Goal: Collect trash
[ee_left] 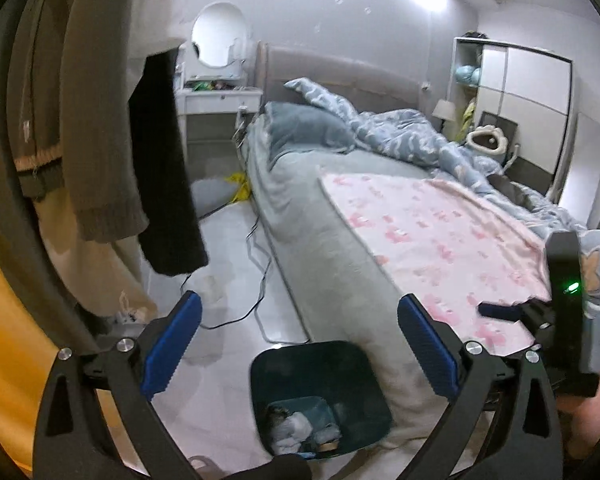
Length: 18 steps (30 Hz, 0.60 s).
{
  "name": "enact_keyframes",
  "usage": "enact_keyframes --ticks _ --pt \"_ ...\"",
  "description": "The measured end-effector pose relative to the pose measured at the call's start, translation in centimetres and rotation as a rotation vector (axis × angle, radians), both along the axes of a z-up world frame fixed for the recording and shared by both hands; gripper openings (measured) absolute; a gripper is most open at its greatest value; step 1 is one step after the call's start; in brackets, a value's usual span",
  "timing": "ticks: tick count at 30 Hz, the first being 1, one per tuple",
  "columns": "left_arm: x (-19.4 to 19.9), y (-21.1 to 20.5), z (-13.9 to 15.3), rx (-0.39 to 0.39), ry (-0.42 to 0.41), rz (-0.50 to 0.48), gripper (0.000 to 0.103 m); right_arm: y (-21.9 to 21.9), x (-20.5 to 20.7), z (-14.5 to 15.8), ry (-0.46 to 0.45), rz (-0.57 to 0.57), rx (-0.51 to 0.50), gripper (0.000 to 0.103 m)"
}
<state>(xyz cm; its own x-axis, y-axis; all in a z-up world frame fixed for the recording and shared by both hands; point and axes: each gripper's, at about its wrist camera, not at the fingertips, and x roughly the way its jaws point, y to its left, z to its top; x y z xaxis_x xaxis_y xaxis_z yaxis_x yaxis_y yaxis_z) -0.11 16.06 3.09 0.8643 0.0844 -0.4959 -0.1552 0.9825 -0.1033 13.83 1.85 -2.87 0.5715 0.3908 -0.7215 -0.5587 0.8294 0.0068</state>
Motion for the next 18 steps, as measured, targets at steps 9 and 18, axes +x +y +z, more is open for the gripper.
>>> enact_keyframes --ticks 9,18 --pt "-1.7 -5.2 0.2 0.090 -0.043 -0.062 0.100 -10.5 -5.6 6.3 -0.216 -0.164 0.086 0.100" --pt "-2.7 -7.7 -1.6 0.103 -0.009 -0.059 0.100 -18.3 -9.1 6.8 -0.272 -0.302 0.113 0.100"
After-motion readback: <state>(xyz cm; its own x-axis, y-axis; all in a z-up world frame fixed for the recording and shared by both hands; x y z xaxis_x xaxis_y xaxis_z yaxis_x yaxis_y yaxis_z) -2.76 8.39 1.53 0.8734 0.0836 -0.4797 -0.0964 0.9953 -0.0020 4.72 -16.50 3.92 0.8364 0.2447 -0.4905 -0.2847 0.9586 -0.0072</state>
